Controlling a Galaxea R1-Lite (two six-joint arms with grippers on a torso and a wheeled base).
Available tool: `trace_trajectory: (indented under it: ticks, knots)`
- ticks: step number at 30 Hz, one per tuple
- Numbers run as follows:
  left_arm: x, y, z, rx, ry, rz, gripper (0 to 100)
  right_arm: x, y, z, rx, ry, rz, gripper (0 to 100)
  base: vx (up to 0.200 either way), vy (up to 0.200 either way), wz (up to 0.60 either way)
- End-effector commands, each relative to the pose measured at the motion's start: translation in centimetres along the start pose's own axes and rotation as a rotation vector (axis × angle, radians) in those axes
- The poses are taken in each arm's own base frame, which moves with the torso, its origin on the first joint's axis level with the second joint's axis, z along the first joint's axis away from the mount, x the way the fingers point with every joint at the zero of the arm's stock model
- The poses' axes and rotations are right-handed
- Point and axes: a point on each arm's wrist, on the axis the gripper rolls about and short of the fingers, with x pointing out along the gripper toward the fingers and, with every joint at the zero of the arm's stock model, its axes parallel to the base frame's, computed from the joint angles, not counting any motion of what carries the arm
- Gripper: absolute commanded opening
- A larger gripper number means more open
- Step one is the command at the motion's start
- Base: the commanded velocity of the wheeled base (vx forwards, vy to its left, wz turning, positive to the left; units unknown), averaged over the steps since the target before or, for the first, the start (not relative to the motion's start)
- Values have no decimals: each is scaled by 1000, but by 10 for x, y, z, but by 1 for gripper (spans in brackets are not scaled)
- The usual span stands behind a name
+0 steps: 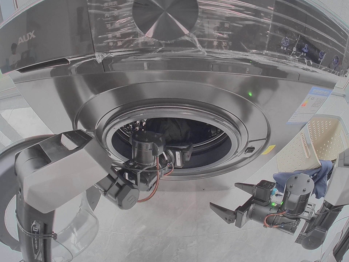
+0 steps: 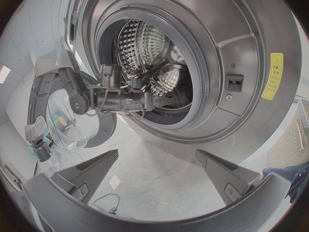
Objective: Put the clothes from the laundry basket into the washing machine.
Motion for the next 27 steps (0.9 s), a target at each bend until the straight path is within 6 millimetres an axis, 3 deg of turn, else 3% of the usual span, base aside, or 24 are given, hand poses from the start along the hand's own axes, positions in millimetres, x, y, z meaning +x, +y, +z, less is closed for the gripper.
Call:
trace_trajectory:
  ticks: [1,10,15,19,20,21,27]
  knots:
    - [-42,-12,10,29,-9,-68,100,-2,0,-1,-1,6,2,100,0,0,0]
    - [-71,-26,-23,57,20,-130,100,-7,-1,-2,2,15,-3,100,0,0,0]
    - [-87,-32,-31,61,19,-166,100,-9,-2,1,4,2,-8,100,0,0,0]
    - [-129,-31,-37,80,75,-195,100,-20,-6,5,7,-16,-25,100,0,0,0]
    - [-129,-31,-37,80,75,-195,100,-20,-6,5,7,-16,-25,100,0,0,0]
    - [-144,-33,-34,80,67,-213,100,-26,-10,8,12,-28,-43,100,0,0,0]
    - [-185,-25,-29,113,50,-234,100,-53,-18,6,25,-17,-92,100,0,0,0]
